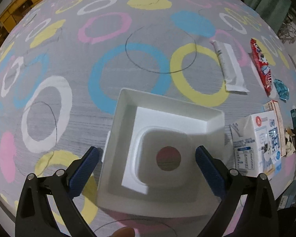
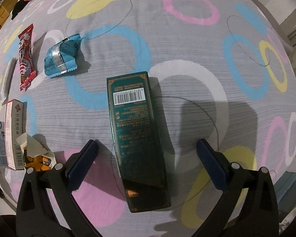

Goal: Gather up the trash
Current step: 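Grasp the white plastic tray with the left tool while the right tool grasps the dark green box, then carry the white tray and green box toward the white plastic bag with both tools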

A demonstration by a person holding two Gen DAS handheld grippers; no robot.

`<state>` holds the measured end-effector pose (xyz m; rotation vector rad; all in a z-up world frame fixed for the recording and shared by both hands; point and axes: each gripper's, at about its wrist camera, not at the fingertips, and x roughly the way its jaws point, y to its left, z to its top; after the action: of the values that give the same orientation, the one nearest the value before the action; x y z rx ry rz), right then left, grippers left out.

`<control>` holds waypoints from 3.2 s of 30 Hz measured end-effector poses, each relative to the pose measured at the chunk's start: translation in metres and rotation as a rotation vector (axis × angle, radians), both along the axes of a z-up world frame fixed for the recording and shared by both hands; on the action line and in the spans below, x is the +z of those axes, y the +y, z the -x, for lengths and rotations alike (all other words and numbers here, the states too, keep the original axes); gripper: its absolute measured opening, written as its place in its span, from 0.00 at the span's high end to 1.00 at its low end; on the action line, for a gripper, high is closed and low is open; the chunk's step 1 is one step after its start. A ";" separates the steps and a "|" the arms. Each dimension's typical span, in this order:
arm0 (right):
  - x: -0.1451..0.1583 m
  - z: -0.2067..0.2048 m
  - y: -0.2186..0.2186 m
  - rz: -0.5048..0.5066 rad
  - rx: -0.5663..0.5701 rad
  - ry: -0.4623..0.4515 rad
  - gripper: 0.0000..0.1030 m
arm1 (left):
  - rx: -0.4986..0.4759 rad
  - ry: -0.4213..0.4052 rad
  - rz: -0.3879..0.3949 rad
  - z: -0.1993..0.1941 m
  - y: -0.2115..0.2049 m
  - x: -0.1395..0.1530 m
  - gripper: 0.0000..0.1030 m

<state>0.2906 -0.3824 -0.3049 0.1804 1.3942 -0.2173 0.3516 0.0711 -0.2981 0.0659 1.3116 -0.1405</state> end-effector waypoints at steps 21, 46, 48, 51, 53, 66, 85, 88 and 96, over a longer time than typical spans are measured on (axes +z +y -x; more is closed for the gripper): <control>0.037 0.005 0.012 0.048 0.021 -0.089 0.66 | 0.071 -0.088 0.094 -0.002 0.010 0.034 0.29; 0.119 0.083 0.059 0.001 0.068 -0.315 0.66 | 0.082 -0.302 0.023 0.108 -0.002 0.129 0.29; 0.129 0.092 0.061 0.000 0.073 -0.337 0.66 | 0.078 -0.313 0.023 0.120 -0.007 0.136 0.29; 0.144 0.111 0.063 -0.006 0.079 -0.376 0.66 | 0.072 -0.340 0.016 0.141 -0.016 0.153 0.29; 0.153 0.125 0.065 0.003 0.085 -0.397 0.66 | 0.065 -0.360 0.017 0.157 -0.024 0.165 0.29; 0.207 0.209 0.072 -0.001 0.076 -0.550 0.66 | -0.002 -0.470 0.029 0.236 -0.074 0.223 0.29; 0.212 0.280 0.098 -0.004 0.115 -0.593 0.66 | -0.068 -0.496 0.032 0.291 -0.109 0.229 0.29; 0.213 0.287 0.100 -0.006 0.119 -0.597 0.66 | -0.083 -0.495 0.031 0.297 -0.116 0.227 0.29; 0.210 0.308 0.109 -0.016 0.125 -0.590 0.66 | -0.113 -0.494 0.034 0.312 -0.125 0.219 0.29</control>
<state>-0.0176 -0.2733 -0.0953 0.1533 0.8167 -0.0399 0.0393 -0.0544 -0.0787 0.1370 0.8122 -0.2265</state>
